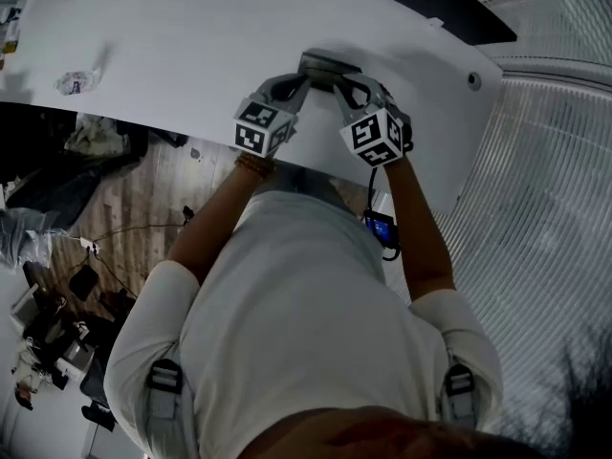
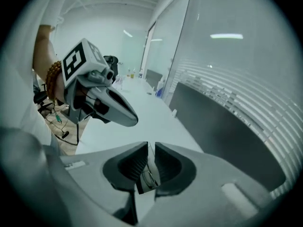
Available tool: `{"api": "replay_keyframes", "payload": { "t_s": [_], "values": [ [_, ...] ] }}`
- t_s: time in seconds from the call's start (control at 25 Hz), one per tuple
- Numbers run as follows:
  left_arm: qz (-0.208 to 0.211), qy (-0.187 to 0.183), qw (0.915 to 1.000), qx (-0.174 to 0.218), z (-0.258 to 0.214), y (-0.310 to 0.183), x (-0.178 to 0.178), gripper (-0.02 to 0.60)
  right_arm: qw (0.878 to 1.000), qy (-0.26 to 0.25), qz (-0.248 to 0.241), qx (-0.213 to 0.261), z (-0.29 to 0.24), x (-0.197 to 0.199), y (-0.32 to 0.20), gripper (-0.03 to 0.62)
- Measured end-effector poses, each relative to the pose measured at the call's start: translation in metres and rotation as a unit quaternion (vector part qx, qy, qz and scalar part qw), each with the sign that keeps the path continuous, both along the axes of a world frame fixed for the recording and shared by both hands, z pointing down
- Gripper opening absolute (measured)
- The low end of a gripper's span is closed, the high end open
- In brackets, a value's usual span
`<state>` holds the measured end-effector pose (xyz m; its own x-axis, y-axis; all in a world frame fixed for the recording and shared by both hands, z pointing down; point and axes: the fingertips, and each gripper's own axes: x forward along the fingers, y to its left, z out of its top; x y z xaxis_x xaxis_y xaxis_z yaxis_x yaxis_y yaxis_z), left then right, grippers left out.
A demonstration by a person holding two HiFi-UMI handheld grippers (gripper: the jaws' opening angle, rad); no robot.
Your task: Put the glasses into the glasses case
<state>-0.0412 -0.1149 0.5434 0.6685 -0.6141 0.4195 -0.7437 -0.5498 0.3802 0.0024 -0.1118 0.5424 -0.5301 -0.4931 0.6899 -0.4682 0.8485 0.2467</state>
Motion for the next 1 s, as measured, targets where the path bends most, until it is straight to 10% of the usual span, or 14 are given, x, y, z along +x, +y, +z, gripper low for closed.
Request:
{"api": "replay_keyframes", "payload": {
  "t_s": [0.32, 1.0],
  "values": [
    [0.034, 0.045, 0.9962, 0.066, -0.096, 0.007, 0.036, 0.002, 0.984, -0.133, 0.1, 0.064, -0.107, 0.026, 0.005, 0.005],
    [0.1, 0.12, 0.9728, 0.171, -0.241, 0.045, 0.091, 0.002, 0.903, -0.34, 0.221, 0.143, -0.252, 0.071, 0.038, 0.003]
  ]
}}
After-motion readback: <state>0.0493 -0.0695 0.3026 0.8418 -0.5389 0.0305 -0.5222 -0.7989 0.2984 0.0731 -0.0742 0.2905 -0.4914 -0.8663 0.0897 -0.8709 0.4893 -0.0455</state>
